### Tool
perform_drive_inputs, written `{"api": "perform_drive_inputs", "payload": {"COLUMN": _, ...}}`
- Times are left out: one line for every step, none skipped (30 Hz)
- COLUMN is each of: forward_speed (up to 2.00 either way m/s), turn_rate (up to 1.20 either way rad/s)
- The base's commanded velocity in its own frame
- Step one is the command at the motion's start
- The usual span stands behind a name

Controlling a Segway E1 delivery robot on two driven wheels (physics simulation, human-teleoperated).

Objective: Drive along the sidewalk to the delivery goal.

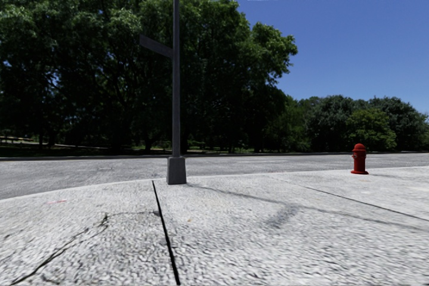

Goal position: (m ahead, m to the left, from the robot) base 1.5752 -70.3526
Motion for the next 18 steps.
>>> {"api": "perform_drive_inputs", "payload": {"forward_speed": 2.00, "turn_rate": -0.54}}
{"api": "perform_drive_inputs", "payload": {"forward_speed": 2.00, "turn_rate": -0.54}}
{"api": "perform_drive_inputs", "payload": {"forward_speed": 2.00, "turn_rate": -0.54}}
{"api": "perform_drive_inputs", "payload": {"forward_speed": 2.00, "turn_rate": -0.54}}
{"api": "perform_drive_inputs", "payload": {"forward_speed": 2.00, "turn_rate": -0.54}}
{"api": "perform_drive_inputs", "payload": {"forward_speed": 2.00, "turn_rate": -0.54}}
{"api": "perform_drive_inputs", "payload": {"forward_speed": 2.00, "turn_rate": -0.54}}
{"api": "perform_drive_inputs", "payload": {"forward_speed": 2.00, "turn_rate": -0.54}}
{"api": "perform_drive_inputs", "payload": {"forward_speed": 2.00, "turn_rate": -0.54}}
{"api": "perform_drive_inputs", "payload": {"forward_speed": 2.00, "turn_rate": -0.54}}
{"api": "perform_drive_inputs", "payload": {"forward_speed": 2.00, "turn_rate": -0.56}}
{"api": "perform_drive_inputs", "payload": {"forward_speed": 2.00, "turn_rate": -0.56}}
{"api": "perform_drive_inputs", "payload": {"forward_speed": 2.00, "turn_rate": -0.61}}
{"api": "perform_drive_inputs", "payload": {"forward_speed": 2.00, "turn_rate": -0.62}}
{"api": "perform_drive_inputs", "payload": {"forward_speed": 2.00, "turn_rate": -0.62}}
{"api": "perform_drive_inputs", "payload": {"forward_speed": 2.00, "turn_rate": -0.62}}
{"api": "perform_drive_inputs", "payload": {"forward_speed": 2.00, "turn_rate": -0.62}}
{"api": "perform_drive_inputs", "payload": {"forward_speed": 2.00, "turn_rate": -0.62}}
